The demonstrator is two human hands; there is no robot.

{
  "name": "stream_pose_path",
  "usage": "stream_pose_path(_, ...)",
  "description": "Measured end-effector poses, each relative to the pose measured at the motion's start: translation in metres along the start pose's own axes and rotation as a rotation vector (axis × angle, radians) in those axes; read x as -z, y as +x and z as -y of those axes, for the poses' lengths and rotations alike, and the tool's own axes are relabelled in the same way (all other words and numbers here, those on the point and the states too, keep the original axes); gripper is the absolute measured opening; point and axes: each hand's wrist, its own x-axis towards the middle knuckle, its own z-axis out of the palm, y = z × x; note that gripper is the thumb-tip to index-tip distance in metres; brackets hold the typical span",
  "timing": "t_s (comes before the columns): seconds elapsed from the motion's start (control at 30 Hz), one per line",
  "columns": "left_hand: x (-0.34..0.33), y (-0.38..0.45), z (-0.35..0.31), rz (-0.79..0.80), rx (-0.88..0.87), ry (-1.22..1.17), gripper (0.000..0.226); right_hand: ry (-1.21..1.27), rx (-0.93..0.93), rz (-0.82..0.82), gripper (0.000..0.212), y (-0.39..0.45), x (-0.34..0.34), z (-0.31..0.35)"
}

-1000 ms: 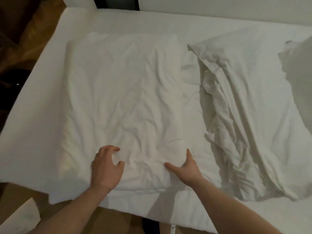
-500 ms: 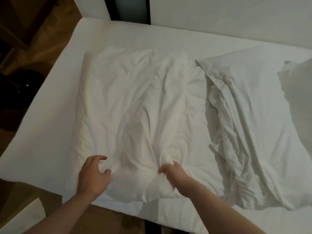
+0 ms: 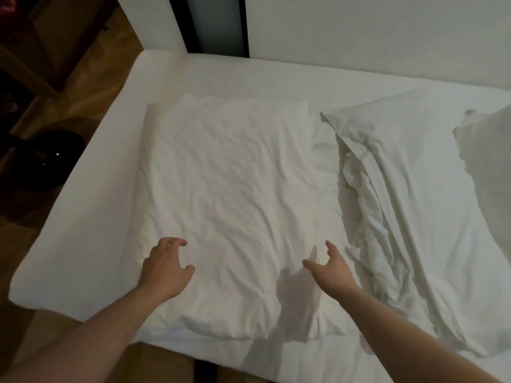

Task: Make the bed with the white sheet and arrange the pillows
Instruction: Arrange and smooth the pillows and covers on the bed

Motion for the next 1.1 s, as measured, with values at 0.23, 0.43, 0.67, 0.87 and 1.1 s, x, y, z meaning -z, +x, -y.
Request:
stream_pose_path(0.23,0.029,0.100,-0.011,-0.201,-0.041,-0.054,0.067,0.101,0.107,-0.160,0.106,0.077,-0.018,0.083)
stream_pose_path(0.43,0.029,0.178,0.043,-0.318,0.265,-0.122,0.100,0.150,0.002,-0.292,0.124,0.143,-0.064,0.088)
stream_pose_path(0.67,0.034,0.201,0.102,-0.032,0.108,0.037,0.030,0.402,0.097,-0.166,0.033,0.125,-0.092,0.139)
stream_pose_path(0.87,0.068,0.161,0.174,-0.357,0.142,-0.147,0.035,0.597,0.098,0.203,0.031,0.065,-0.081,0.218)
stream_pose_path(1.1,0.061,0.188,0.162,-0.148,0.260,-0.158,0.033,0.207,0.109,-0.016,0.075,0.066,-0.137,0.169)
